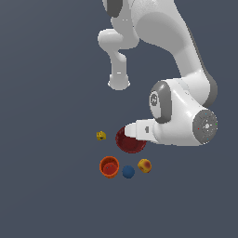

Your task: Pick up a designated object from a clutter of objects.

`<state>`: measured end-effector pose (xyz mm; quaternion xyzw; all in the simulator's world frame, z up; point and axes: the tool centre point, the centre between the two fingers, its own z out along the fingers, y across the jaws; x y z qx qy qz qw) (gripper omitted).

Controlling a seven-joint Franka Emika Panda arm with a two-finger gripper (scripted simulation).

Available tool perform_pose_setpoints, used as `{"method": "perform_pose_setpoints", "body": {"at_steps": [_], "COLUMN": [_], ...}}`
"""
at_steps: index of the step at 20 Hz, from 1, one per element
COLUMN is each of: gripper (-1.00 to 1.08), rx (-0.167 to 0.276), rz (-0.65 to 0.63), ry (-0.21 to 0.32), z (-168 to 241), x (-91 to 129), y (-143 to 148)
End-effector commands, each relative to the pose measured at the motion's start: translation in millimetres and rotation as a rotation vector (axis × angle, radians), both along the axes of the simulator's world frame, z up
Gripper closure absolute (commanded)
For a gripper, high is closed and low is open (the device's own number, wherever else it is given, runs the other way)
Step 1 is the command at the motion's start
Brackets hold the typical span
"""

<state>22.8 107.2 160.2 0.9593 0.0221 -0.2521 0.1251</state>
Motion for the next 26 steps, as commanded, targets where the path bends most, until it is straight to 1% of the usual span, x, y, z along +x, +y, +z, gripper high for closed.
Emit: {"method": "perform_pose_setpoints", "body": {"at_steps": [1,7,11,14,20,26], "gripper": [-0.20,-0.20,-0.20,-0.20,-0.20,-0.20], "rx": [-0.037,-0.123,-0.168,-0.194,-0.221,-0.221], "rz": [0.000,0.001,0.002,0.002,0.003,0.004], "ry": [0.046,0.141,0.185,0.208,0.232,0.232], "z": [-17,-54,-72,-82,-93,-94], "x": [-3,-12,-18,-22,-26,-28], "y": [8,25,33,37,41,40]}}
